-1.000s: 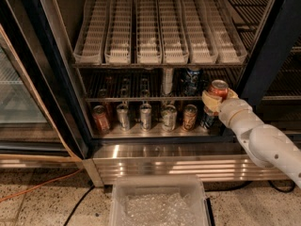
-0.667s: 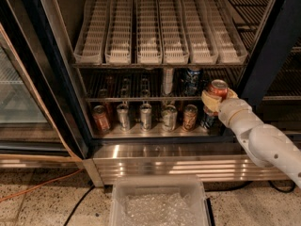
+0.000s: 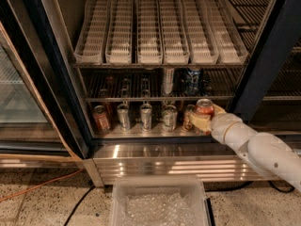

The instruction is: Pick coke can from middle shelf of fridge

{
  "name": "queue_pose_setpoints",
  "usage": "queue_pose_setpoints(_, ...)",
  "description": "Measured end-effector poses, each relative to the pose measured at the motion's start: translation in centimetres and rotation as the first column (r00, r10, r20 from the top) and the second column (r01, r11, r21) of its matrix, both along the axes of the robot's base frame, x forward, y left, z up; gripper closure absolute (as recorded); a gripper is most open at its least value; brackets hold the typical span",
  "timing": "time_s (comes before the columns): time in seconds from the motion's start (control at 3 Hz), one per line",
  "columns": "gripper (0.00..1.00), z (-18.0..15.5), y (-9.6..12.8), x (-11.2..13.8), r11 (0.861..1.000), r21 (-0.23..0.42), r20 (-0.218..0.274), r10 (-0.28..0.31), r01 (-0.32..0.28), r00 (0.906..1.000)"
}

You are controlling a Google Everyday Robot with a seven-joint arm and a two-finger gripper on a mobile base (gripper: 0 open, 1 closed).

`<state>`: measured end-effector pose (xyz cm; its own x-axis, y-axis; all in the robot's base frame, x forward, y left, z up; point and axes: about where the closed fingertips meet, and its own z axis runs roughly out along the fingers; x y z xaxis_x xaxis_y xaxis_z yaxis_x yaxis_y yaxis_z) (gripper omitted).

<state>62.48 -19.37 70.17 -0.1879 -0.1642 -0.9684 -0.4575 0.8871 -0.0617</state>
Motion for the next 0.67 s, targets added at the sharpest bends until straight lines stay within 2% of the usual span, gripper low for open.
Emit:
queue_pose_setpoints(0.33,1.0,-2.1,4.6,-4.3,0.982,-0.039,-0.08,0.183,-0.186,0.9799)
queue_pose_setpoints(0.67,1.0,-3.3,9.0,-9.4,0.93,-0.05,-0.123,0.356,-0.364,0.9264)
